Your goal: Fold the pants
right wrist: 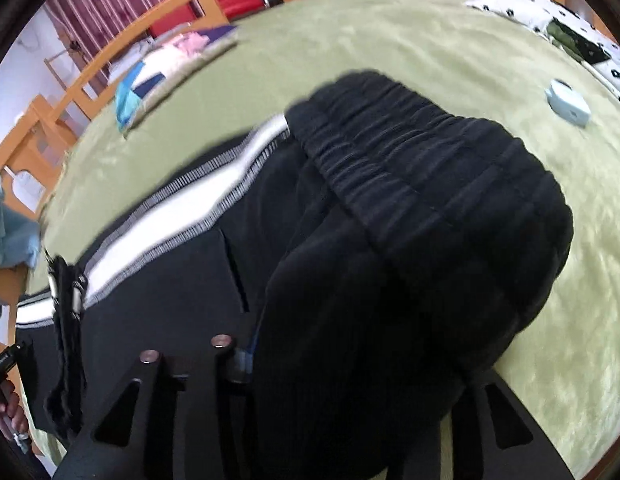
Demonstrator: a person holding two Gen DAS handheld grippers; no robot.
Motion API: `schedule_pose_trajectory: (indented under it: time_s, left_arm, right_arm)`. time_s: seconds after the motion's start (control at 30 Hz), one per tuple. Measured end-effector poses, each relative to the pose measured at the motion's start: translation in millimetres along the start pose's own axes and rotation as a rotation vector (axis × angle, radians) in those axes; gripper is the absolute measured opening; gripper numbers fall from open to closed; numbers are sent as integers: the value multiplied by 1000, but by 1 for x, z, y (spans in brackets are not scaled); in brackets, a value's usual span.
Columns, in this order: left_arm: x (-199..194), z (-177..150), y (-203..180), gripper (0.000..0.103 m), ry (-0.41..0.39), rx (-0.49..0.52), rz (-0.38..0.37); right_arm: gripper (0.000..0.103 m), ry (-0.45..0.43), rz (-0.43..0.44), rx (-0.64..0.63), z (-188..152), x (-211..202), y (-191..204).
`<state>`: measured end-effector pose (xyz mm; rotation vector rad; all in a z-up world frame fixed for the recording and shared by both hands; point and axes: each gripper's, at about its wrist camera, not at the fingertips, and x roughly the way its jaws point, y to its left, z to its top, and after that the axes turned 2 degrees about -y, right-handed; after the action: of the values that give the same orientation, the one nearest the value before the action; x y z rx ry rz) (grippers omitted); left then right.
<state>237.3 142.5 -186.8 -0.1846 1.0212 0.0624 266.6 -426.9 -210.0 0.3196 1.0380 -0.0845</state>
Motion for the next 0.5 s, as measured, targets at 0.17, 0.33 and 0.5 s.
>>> schedule_pose_trajectory:
  time_s: [0.17,0.33,0.5]
  left_arm:
    - [-12,-47,0,64,38,28,23]
    - [-37,-85,8,71,18,-13,-43]
    - [-43,-106,29,73,-2,-145,-195]
  right_arm:
    - [52,28,-68,-7,-18,-2,1]
    - [53,46,-120,-15,-35,-21,7]
    - [54,31,-144,-87,-52,-60,20]
